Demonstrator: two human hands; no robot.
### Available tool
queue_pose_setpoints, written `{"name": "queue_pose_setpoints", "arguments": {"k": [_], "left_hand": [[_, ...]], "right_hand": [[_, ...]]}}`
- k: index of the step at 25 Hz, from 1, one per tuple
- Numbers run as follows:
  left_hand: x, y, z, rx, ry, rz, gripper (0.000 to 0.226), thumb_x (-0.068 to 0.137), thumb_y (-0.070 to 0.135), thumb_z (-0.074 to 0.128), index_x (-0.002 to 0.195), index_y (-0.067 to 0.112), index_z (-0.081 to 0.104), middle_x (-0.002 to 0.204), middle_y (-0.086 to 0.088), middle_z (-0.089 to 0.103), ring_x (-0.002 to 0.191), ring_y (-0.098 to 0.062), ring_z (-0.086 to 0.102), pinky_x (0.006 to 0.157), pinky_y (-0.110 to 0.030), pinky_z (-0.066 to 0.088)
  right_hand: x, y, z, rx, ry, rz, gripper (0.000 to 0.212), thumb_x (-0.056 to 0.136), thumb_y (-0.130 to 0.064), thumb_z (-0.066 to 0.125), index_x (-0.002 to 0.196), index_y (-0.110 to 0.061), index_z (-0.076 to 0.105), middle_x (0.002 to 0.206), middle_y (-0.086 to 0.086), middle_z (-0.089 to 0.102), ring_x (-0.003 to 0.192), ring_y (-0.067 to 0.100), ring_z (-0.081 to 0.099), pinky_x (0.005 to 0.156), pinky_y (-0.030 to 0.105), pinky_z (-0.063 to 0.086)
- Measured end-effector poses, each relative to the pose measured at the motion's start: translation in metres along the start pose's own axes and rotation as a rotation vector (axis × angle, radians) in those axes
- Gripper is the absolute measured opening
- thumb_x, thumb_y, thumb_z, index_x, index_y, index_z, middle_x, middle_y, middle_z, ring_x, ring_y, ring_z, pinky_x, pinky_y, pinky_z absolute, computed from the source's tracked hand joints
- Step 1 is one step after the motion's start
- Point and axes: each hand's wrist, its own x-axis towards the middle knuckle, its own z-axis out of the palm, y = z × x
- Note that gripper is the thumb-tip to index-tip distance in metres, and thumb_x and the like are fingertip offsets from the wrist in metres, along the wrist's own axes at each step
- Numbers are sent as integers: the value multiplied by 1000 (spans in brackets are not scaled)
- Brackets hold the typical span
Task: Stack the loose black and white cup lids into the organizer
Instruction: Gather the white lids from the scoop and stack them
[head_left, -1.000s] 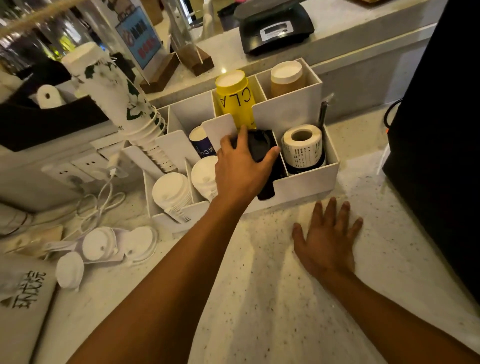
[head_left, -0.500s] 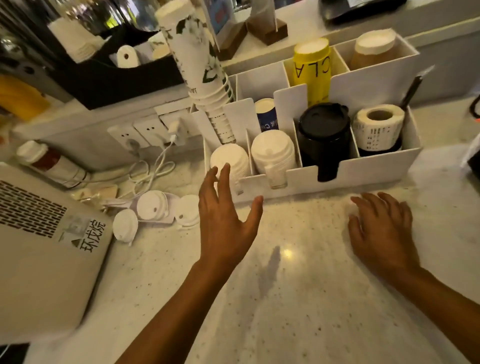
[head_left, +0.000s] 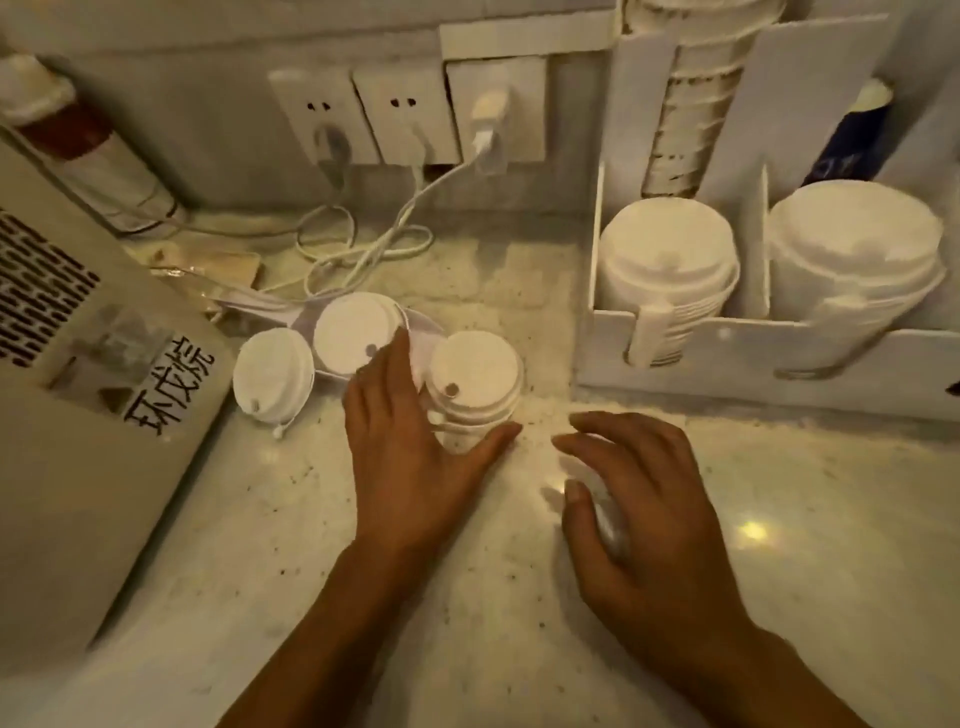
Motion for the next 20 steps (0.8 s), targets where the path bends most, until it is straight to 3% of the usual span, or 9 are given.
{"name": "queue_pose_setpoints", "arguments": {"k": [5,7,11,13,15,17,20], "left_hand": [[16,-8,8,-16,45,59,103,74,68,63,152,35,4,158,4,22,141,-16,12,118,-51,19],[19,-14,11,-22,12,47,102,77,63,66,154,32,5,157,0,34,145,-20,15,121,-50,13],[26,-18,9,-46,-75,51,97,80,56,65,156,26,10,155,0,42,149,-22,20,124,-44,-8],[27,-17,6,-106,-101,70,100,77,55,60,156,26,7,150,2,49,148,-19,24,124,-41,-10],[27,-19,5,-144,-116,84,105,74,44,70,155,26,6,147,7,50,148,-15,25,123,-38,-12],[26,-21,5,-150,-91,118,104,71,30,76,155,19,18,148,20,40,148,-11,23,123,-37,-12],[24,-23,5,-206,-38,187,94,69,27,72,152,10,31,146,43,10,148,-5,22,124,-37,-8]], "right_hand": [[64,-15,70,79,-32,50,44,89,-28,57,131,-15,57,137,4,58,130,17,47,109,9,25],[78,-14,79,81,-67,112,52,87,-35,59,137,-22,50,142,-1,52,132,11,43,106,3,23],[88,-9,80,61,-227,202,74,84,-45,68,148,-33,33,150,-11,42,136,4,36,108,12,24],[92,-10,78,11,-322,164,82,82,-45,72,150,-33,30,152,-14,39,135,1,30,104,8,17],[98,-14,75,-3,-352,153,83,81,-45,73,151,-35,30,151,-17,38,129,-3,29,97,3,18],[106,-15,69,-16,-376,178,84,79,-47,75,149,-39,29,149,-20,39,123,-7,28,89,1,17],[111,-17,63,-95,-467,163,92,73,-49,79,150,-39,29,150,-17,39,129,0,32,87,1,16]]}}
